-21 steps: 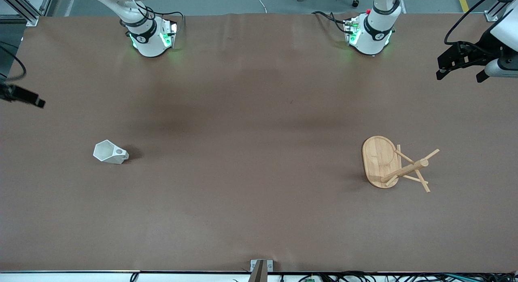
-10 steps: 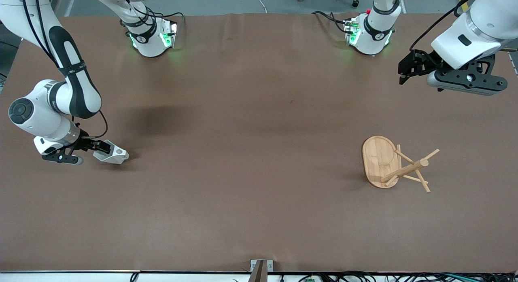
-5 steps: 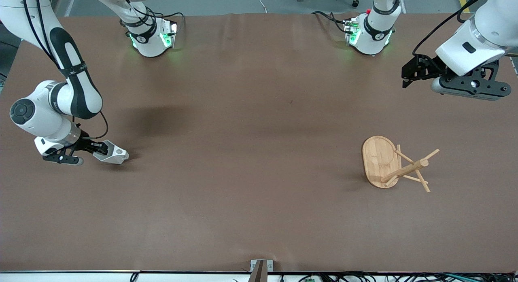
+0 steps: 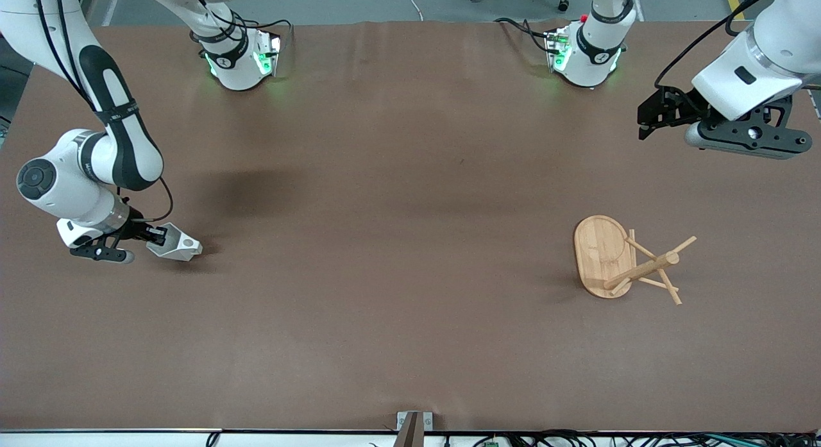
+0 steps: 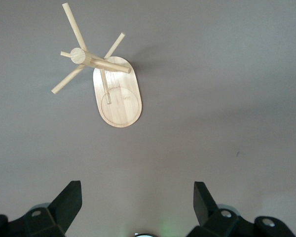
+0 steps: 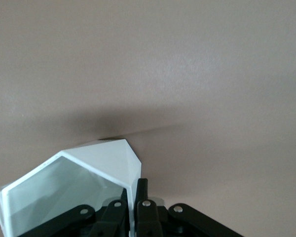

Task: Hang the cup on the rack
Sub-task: 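Reach the right gripper down to the white cup and grasp it, then lift the white cup with the right gripper while the left gripper approaches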

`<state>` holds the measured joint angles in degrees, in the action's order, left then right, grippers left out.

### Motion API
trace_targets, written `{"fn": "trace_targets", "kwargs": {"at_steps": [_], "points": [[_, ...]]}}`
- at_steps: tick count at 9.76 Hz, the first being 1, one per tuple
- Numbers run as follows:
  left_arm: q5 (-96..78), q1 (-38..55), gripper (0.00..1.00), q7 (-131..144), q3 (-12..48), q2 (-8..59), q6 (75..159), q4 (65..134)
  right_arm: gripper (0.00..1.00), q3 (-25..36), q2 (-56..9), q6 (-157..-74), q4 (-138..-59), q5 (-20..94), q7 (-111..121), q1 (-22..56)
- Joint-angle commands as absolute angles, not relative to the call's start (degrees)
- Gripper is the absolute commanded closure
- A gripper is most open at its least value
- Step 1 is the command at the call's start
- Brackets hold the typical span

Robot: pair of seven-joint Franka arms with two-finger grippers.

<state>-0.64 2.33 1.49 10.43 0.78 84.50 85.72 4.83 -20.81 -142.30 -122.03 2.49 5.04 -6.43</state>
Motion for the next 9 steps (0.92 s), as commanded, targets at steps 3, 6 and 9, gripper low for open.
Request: {"fn": "trace_targets", "kwargs": {"at_steps": [3, 6, 9], "points": [[0.26, 2.98, 0.00, 0.53, 10.55, 3.60, 85.25, 82.45, 0.99, 4.13, -17.93, -118.91, -104.74, 3.16, 5.02, -4.58], [-0.70, 4.30, 0.00, 0.26, 12.82, 3.78, 86.21, 81.56, 0.99, 0.28, -16.18, -103.76, -96.16, 11.89, 5.27, -4.04], [-10.25, 5.80, 0.00, 0.35, 16.42, 4.83, 89.55, 81.91, 0.99, -3.85, -15.73, -102.83, -97.82, 33.61, 5.36, -2.82]]}}
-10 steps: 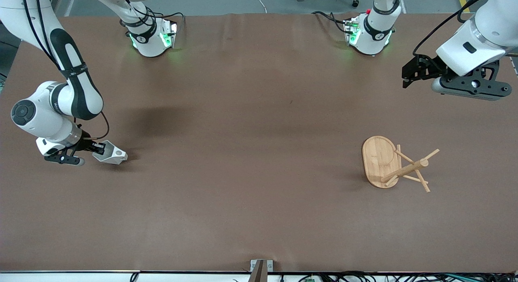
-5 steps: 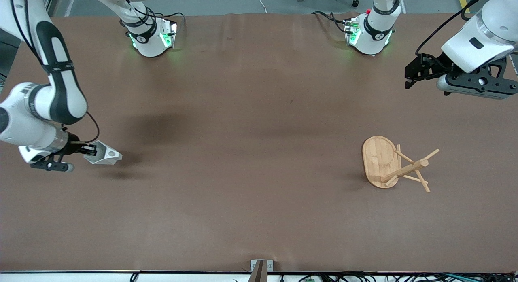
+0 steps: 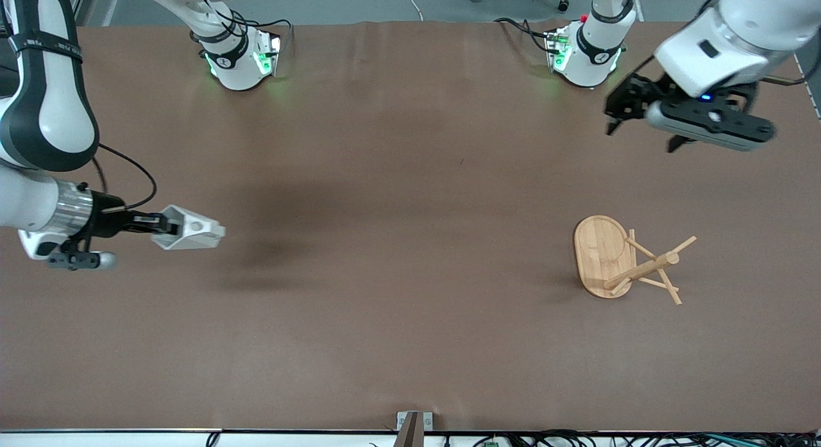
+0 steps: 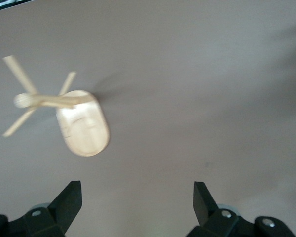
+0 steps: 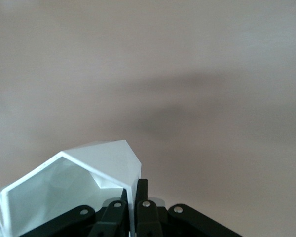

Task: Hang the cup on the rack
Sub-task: 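Lift the white cup with the right gripper while the left gripper approaches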

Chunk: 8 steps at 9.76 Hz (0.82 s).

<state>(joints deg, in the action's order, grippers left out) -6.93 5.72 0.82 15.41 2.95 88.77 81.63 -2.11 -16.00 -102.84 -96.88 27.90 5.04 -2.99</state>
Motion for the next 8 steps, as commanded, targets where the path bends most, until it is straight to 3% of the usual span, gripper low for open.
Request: {"fn": "trace_targets", "kwargs": {"at_steps": [1, 6, 8], "points": [[-12.81, 5.80, 0.00, -1.04, 18.96, 5.44, 89.82, 81.83, 0.99, -4.30, -15.73, -102.75, -98.78, 39.06, 5.62, -2.64], [-16.35, 5.80, 0.00, -9.31, 33.72, 11.58, 105.95, 81.83, 1.00, -12.20, -13.62, -103.53, -107.03, 64.55, 12.82, -1.23], [-16.00, 5.98, 0.00, -12.64, 36.99, 14.67, 112.65, 81.74, 1.00, -14.31, -13.27, -103.36, -110.98, 74.83, 20.00, -1.14]]}}
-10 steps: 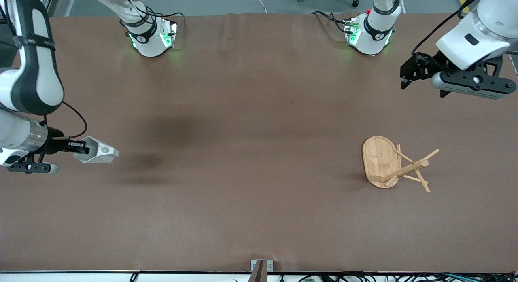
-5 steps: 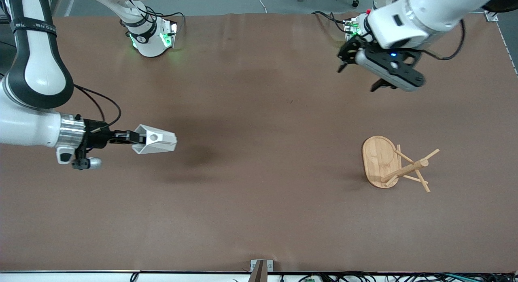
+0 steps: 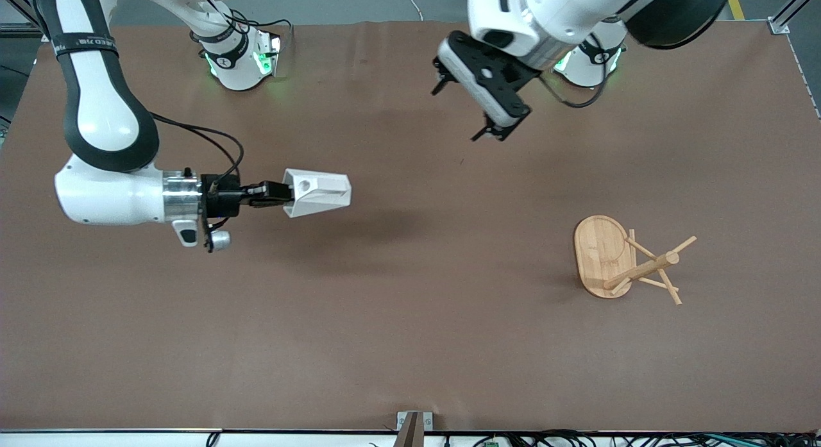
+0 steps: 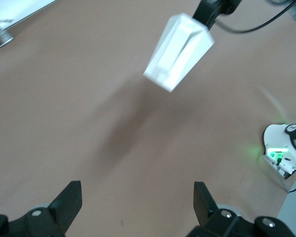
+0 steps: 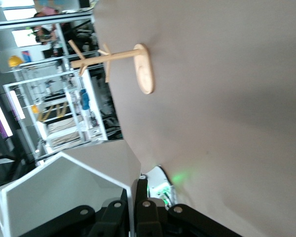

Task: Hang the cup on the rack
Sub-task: 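Lift the white cup with the right gripper while the left gripper approaches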

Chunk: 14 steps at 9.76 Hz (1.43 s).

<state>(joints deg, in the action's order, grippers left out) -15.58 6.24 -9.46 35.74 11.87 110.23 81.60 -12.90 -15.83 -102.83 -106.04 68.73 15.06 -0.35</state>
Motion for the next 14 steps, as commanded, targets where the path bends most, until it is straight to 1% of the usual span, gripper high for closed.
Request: {"fn": "trace_targets", "kwargs": {"at_steps": [1, 4, 5, 6, 8, 11, 14], "points": [[-15.74, 7.54, 0.00, -16.75, 37.00, 16.07, 113.81, 81.65, 1.00, -15.37, -13.18, -103.36, -113.35, 78.45, 24.39, -1.23], [-13.38, 10.00, 0.00, -20.04, 36.91, 17.83, 113.99, 81.65, 1.00, -18.00, -13.45, -103.10, -119.34, 87.33, 34.60, -0.97], [-10.14, 10.98, 0.00, -20.13, 37.00, 19.06, 114.34, 81.04, 1.00, -19.41, -13.45, -103.18, -120.05, 90.93, 36.28, -0.88], [-8.72, 12.47, 0.00, -20.13, 36.91, 20.29, 114.95, 80.34, 1.00, -20.64, -13.45, -103.44, -120.15, 92.18, 36.82, -0.88], [-3.37, 15.10, 0.00, -20.30, 36.91, 21.71, 116.19, 79.72, 1.00, -21.62, -13.36, -103.53, -120.15, 93.42, 37.00, -0.44], [-1.24, 16.34, 0.00, -22.14, 36.91, 21.80, 115.67, 80.24, 1.00, -21.62, -13.36, -103.62, -120.15, 93.78, 37.26, -0.26], [2.09, 17.23, 0.00, -23.91, 36.91, 24.07, 115.66, 80.16, 1.00, -21.62, -13.36, -103.62, -120.15, 93.78, 37.53, -0.18]]}}
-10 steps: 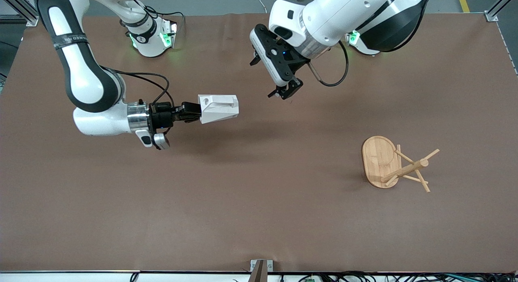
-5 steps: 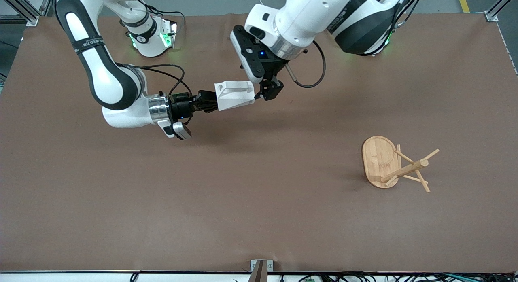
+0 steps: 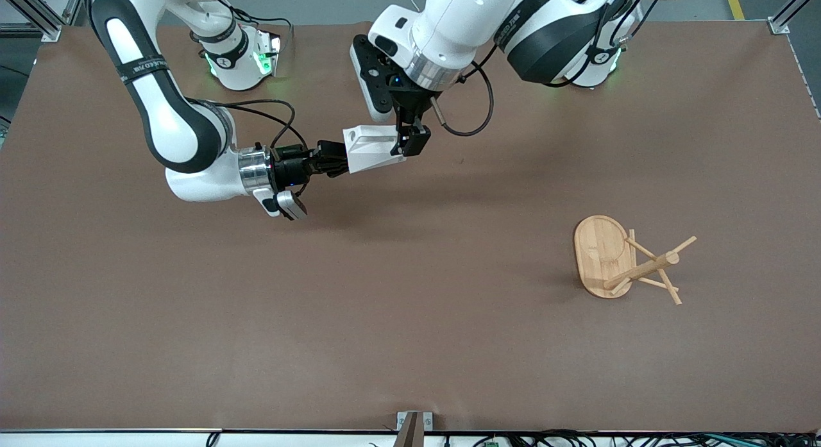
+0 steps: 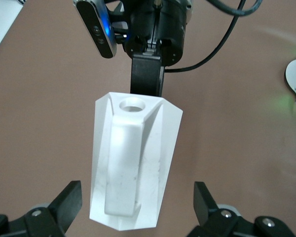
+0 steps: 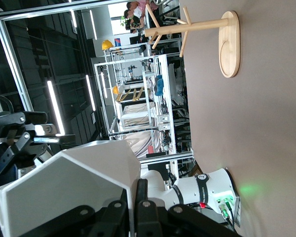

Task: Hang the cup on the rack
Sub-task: 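Grasp the cup with the left gripper and open the right gripper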

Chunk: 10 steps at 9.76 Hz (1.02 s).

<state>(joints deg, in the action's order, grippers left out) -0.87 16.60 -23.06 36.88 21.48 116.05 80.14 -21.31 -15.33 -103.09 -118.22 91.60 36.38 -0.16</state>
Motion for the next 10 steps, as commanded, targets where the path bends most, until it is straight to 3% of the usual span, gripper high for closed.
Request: {"fn": "trace_targets", "kwargs": {"at_steps": [1, 4, 5, 8, 9, 10], "points": [[2.63, 17.92, 0.00, -23.91, 36.91, 24.78, 115.66, 80.16, 1.00, -21.71, -13.36, -103.62, -120.15, 93.78, 37.53, -0.18], [2.72, 18.02, 0.00, -23.91, 36.83, 25.49, 115.66, 80.24, 1.00, -21.71, -13.27, -103.62, -120.15, 93.78, 37.44, -0.18], [2.81, 18.02, 0.10, -23.99, 36.83, 25.49, 115.66, 80.24, 1.00, -21.71, -13.27, -103.62, -120.15, 93.78, 37.44, -0.18], [2.81, 17.93, 0.77, -23.91, 36.83, 25.31, 115.66, 80.24, 1.00, -21.62, -13.27, -103.71, -120.15, 93.78, 37.53, 0.00], [2.81, 17.84, 0.94, -23.91, 36.74, 25.40, 115.66, 80.33, 1.00, -21.62, -13.27, -103.80, -120.15, 93.78, 37.44, 0.00], [2.81, 17.67, 0.99, -23.91, 36.74, 25.40, 115.66, 80.33, 0.98, -21.62, -13.27, -103.80, -120.15, 93.78, 37.44, 0.09]]}}
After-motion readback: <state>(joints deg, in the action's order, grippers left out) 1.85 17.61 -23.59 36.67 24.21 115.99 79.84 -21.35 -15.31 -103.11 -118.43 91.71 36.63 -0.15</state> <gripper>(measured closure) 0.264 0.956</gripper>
